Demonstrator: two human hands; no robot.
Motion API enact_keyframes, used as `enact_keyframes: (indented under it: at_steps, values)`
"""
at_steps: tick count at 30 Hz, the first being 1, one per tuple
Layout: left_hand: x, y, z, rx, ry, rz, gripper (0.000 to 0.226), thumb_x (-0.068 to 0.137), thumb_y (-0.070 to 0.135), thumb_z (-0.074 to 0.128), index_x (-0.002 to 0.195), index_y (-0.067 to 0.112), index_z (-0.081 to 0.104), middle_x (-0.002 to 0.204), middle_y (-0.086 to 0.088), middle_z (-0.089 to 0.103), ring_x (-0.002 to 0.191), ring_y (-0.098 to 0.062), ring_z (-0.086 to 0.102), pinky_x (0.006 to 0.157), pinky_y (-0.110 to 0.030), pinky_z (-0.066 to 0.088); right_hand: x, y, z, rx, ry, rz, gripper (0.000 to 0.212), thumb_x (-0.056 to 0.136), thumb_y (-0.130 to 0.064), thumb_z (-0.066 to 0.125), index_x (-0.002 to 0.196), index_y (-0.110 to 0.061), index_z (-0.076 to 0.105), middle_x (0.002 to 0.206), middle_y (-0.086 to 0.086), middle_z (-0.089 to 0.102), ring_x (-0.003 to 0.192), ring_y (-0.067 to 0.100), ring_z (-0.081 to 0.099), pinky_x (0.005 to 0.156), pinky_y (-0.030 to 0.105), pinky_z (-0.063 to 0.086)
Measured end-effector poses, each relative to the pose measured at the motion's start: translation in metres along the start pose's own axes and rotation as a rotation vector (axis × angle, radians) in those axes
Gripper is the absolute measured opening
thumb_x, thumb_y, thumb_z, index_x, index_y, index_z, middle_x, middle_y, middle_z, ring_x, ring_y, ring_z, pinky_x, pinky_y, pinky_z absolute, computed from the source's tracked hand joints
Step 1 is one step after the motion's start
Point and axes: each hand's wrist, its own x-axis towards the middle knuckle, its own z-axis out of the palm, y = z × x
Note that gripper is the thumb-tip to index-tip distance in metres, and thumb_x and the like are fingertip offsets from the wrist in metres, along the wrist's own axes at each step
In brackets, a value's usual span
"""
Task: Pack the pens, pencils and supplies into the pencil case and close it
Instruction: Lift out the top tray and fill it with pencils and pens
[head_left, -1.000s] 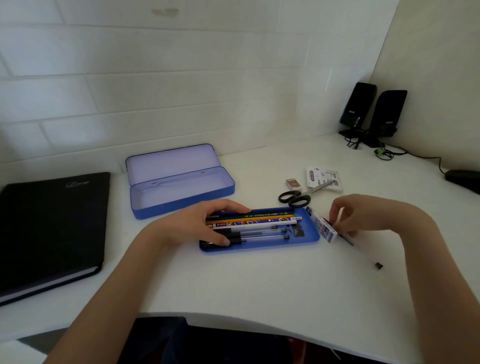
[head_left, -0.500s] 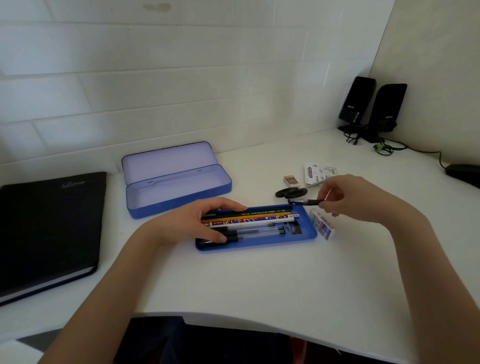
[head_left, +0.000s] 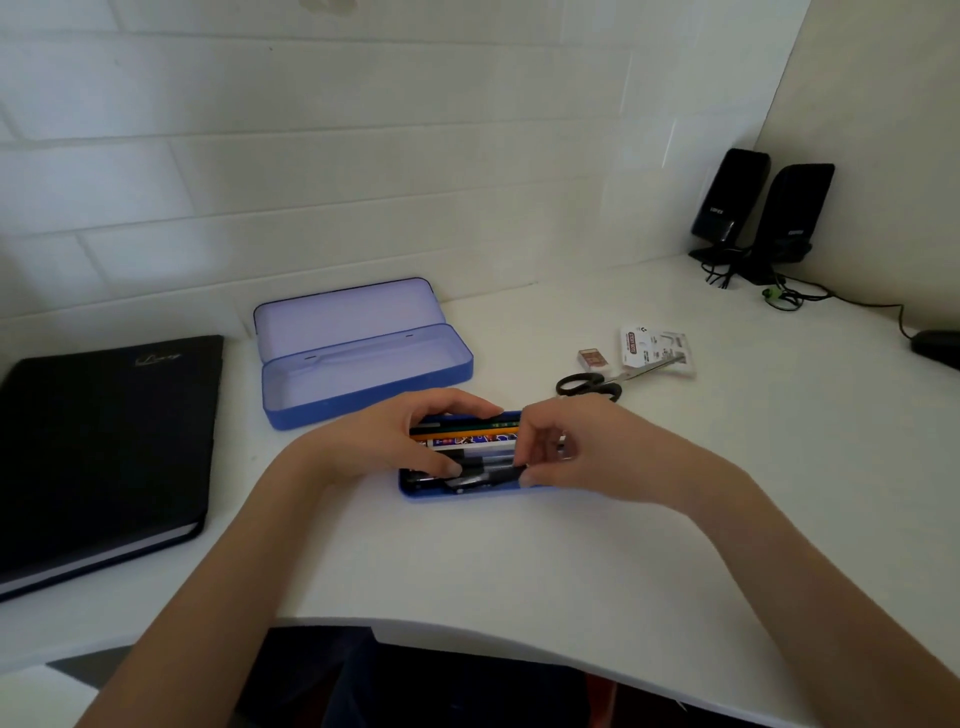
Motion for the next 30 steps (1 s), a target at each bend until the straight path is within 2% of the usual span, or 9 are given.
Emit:
enact_keyframes:
  at_steps: [4,7,10,12,16,19,21,25,30]
  values:
    - [0.000,0.001,0.000,0.002,0.004,0.013,0.060,0.076,0.007,0.071,0.123,0.040,0.056,0.122,0.016,0.061,0.112,-0.010,0.061,0.091,-0.026,0.052,0.005,-0.003,0.017,-0.054,0.046,-0.041,0.009,0.076,-0.019,0.073,0.075,-0.023,0.064,0.076,-0.014,0.060,0.066,-0.002,0.053,0.061,0.010,0.042]
    - [-0.001,0.002,0.001,0.008,0.007,0.016,0.059,0.076,0.007,0.071,0.123,0.038,0.056,0.121,0.016,0.061,0.111,-0.009,0.061,0.091,-0.024,0.052,0.008,-0.005,0.027,-0.103,0.075,-0.108,0.008,0.076,-0.022,0.072,0.074,-0.022,0.064,0.077,-0.015,0.057,0.070,-0.003,0.053,0.063,0.011,0.040]
    - [0.000,0.002,0.001,0.007,0.020,0.013,0.059,0.076,0.005,0.072,0.123,0.036,0.056,0.121,0.016,0.062,0.111,-0.008,0.061,0.091,-0.023,0.051,0.010,-0.005,0.031,-0.164,0.082,-0.132,0.006,0.078,-0.025,0.070,0.075,-0.022,0.067,0.085,-0.009,0.060,0.080,0.006,0.056,0.073,0.031,0.048]
    - [0.000,0.001,0.001,-0.001,0.024,0.013,0.059,0.076,0.004,0.072,0.123,0.035,0.057,0.121,0.016,0.062,0.112,-0.008,0.060,0.091,-0.021,0.050,0.010,-0.007,0.031,-0.205,0.086,-0.135,0.005,0.079,-0.027,0.069,0.077,-0.023,0.069,0.085,-0.009,0.060,0.085,0.012,0.058,0.074,0.038,0.049]
    - [0.000,0.001,0.002,-0.002,0.008,0.018,0.059,0.075,0.008,0.076,0.124,0.036,0.056,0.122,0.016,0.061,0.112,-0.008,0.060,0.091,-0.021,0.050,0.007,-0.009,0.020,-0.250,0.120,-0.103,0.008,0.080,-0.035,0.066,0.081,-0.030,0.072,0.075,-0.015,0.054,0.070,-0.003,0.051,0.065,0.029,0.045]
    - [-0.001,0.002,0.001,-0.002,0.000,0.014,0.060,0.073,0.015,0.078,0.123,0.039,0.056,0.121,0.018,0.060,0.111,-0.008,0.060,0.090,-0.021,0.051,0.004,-0.006,-0.004,-0.281,0.283,0.018,0.012,0.077,-0.043,0.067,0.078,-0.031,0.069,0.066,-0.013,0.055,0.062,-0.001,0.048,0.059,0.027,0.040]
    - [-0.002,0.002,0.002,-0.006,-0.002,0.012,0.060,0.072,0.016,0.078,0.122,0.042,0.056,0.121,0.020,0.059,0.111,-0.007,0.059,0.089,-0.020,0.050,-0.004,0.004,-0.025,-0.329,0.327,0.174,0.020,0.072,-0.052,0.068,0.077,-0.033,0.062,0.068,-0.011,0.058,0.063,0.001,0.051,0.057,0.027,0.041]
    - [-0.002,0.002,0.002,0.000,-0.006,0.023,0.060,0.075,0.015,0.077,0.123,0.042,0.055,0.122,0.022,0.058,0.112,-0.005,0.058,0.087,-0.018,0.050,-0.022,0.027,-0.054,-0.299,0.146,0.498,0.029,0.068,-0.050,0.073,0.082,-0.033,0.055,0.082,-0.006,0.060,0.068,0.011,0.061,0.063,0.030,0.051]
    - [-0.001,0.002,0.001,0.005,-0.009,0.018,0.060,0.074,0.016,0.077,0.123,0.043,0.055,0.122,0.022,0.058,0.112,-0.005,0.058,0.089,-0.020,0.050,-0.024,0.044,-0.060,-0.259,0.093,0.591,0.021,0.075,-0.029,0.074,0.088,-0.023,0.058,0.088,-0.001,0.060,0.075,0.013,0.060,0.055,0.023,0.042]
